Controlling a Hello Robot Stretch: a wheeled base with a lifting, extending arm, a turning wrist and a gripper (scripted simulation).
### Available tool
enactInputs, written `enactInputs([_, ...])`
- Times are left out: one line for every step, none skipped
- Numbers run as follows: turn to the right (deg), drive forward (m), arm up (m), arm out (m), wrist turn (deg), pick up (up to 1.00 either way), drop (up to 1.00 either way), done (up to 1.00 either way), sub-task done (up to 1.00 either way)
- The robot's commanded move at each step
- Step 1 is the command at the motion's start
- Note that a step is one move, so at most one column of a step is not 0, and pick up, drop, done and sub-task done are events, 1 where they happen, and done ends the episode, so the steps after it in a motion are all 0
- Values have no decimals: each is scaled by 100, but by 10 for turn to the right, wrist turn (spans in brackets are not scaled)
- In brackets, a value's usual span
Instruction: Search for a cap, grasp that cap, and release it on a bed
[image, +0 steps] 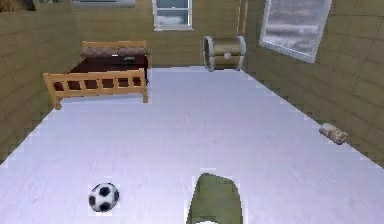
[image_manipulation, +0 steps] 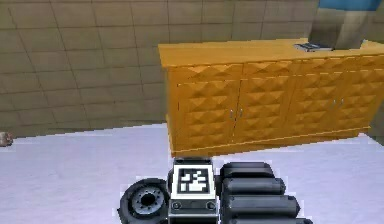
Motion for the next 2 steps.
enactInputs([-30,0,0,0,0,0,0,0,0])
enactInputs([0,95,0,0,0,0,0,0,0])
